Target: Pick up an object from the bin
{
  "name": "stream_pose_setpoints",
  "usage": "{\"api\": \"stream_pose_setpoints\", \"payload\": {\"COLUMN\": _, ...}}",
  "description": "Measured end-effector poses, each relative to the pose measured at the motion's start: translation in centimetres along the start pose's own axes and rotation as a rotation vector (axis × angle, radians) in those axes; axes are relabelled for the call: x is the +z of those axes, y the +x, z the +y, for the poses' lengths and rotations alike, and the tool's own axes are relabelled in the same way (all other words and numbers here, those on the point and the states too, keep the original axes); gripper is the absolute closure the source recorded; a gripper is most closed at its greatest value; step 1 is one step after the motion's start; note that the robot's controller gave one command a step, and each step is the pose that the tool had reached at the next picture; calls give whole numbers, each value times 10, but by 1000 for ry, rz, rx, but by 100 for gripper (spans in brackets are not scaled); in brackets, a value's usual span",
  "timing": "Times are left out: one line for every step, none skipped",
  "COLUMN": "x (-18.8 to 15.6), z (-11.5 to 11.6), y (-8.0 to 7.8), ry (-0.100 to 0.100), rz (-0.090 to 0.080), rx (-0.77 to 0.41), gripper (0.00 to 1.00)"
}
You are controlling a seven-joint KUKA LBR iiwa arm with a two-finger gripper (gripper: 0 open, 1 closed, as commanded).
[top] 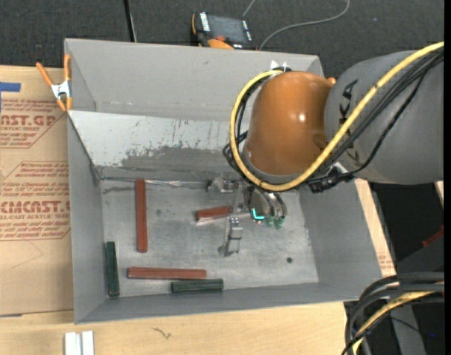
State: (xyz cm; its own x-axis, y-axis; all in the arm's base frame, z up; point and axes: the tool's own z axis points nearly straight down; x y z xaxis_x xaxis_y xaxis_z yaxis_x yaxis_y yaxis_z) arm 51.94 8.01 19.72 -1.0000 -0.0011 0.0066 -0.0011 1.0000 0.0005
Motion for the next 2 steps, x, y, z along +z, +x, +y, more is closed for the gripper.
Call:
{"api": "stream_pose_setpoints", "payload": {"x": 129, "z": -36, "y": -36, "ry": 0, "rz": -8, "rx": -232, "gripper": 0}}
{"api": "stream_pose_setpoints", "payload": {"x": 125, "z": -36, "y": -37, "ry": 0, "rz": -12, "rx": -231, "gripper": 100}}
